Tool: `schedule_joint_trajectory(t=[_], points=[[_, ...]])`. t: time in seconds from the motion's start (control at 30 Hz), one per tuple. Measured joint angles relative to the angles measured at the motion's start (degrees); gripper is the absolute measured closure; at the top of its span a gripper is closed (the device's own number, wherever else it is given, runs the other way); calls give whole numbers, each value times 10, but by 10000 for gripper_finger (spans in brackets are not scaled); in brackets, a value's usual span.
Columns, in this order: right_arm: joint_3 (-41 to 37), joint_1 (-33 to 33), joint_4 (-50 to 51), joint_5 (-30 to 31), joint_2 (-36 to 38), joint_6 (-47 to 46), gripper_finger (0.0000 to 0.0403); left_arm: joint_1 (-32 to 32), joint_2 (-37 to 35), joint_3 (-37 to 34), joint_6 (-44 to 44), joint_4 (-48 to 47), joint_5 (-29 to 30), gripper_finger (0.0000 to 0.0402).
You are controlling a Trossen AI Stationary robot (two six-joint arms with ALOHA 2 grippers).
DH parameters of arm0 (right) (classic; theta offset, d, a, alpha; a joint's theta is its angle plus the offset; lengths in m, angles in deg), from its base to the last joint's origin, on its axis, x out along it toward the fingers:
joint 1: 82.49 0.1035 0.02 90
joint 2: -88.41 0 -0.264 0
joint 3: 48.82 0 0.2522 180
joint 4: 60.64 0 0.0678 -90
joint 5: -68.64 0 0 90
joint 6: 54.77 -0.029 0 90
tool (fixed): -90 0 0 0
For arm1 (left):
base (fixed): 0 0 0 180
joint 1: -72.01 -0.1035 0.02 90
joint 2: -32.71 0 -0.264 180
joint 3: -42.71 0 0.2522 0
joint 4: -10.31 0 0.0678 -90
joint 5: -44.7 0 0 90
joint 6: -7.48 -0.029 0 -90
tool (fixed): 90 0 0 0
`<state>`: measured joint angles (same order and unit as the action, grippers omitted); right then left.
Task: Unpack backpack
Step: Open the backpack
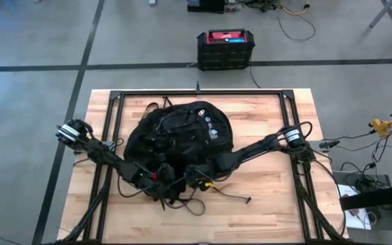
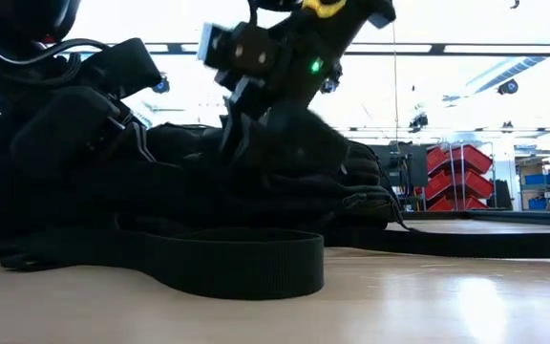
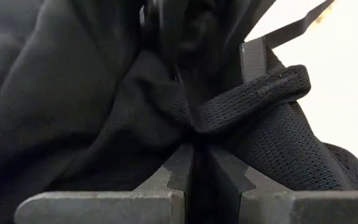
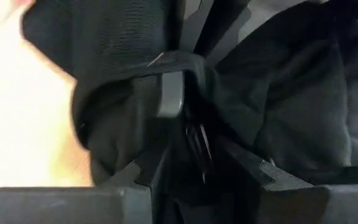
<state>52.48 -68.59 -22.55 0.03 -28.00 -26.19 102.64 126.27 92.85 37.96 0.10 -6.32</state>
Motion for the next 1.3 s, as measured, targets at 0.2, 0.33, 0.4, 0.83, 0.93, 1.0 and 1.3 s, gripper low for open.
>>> schedule_joint_trajectory(t=[0.2,0.33,0.4,0.83,0.93,1.0,1.3], points=[[5,2,33,-4,13,-44,301,0,0,-1,1,-2,-7,377],[5,4,45,0,13,-53,301,1,0,-1,3,-3,-10,377],[5,4,42,1,13,-59,301,1,0,-1,3,-3,-10,377],[13,15,48,39,29,-63,180,1,0,-2,5,-1,-11,377],[12,15,54,36,29,-66,203,1,0,-2,5,-1,-11,377],[9,14,53,17,28,-64,226,1,1,-2,4,-1,-11,377],[5,14,-20,-33,28,-29,285,1,1,-2,3,0,-11,377]])
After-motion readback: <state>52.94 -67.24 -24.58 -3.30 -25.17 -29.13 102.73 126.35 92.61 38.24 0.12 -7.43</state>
